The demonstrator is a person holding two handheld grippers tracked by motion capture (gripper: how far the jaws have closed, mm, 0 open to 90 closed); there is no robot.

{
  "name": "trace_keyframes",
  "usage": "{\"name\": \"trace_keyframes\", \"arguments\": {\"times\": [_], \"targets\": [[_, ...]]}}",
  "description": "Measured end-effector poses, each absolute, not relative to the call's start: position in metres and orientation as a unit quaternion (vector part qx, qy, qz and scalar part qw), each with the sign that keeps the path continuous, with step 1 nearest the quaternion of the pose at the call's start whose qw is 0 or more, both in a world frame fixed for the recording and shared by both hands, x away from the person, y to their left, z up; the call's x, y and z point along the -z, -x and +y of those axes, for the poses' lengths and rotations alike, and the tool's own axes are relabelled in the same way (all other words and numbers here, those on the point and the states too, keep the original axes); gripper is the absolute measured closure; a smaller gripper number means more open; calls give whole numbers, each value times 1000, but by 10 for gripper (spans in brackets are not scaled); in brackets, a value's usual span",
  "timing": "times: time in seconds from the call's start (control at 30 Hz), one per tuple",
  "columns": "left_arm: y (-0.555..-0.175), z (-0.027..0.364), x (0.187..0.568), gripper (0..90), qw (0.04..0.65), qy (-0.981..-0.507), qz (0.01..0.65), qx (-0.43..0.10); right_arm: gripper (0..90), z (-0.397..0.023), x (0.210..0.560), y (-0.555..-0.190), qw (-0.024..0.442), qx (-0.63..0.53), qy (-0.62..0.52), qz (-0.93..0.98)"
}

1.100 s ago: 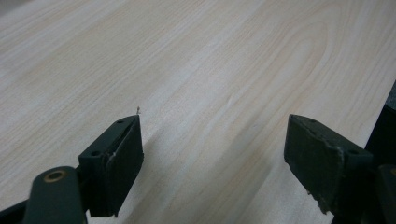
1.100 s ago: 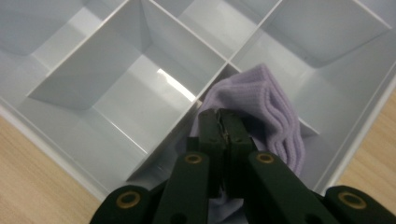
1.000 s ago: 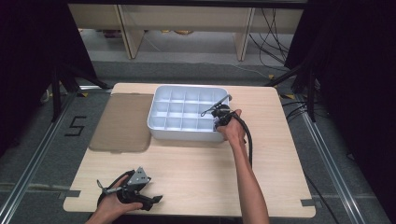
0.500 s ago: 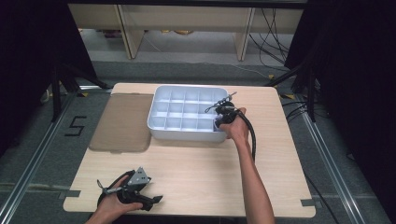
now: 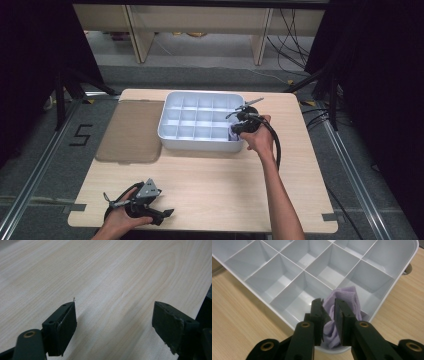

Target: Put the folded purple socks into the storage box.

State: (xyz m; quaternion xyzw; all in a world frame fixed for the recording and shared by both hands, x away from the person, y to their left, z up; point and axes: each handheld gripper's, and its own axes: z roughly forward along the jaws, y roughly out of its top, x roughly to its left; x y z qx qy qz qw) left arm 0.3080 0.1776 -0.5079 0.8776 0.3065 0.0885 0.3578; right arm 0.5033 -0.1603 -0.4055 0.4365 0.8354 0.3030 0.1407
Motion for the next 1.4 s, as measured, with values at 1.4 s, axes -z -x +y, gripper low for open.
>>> {"name": "trace_keyframes", "arguments": {"times": [1.4], "targets": [[-309, 180, 507, 194, 368, -871, 313, -91, 556, -146, 406, -429, 125, -400, -371, 829]]}}
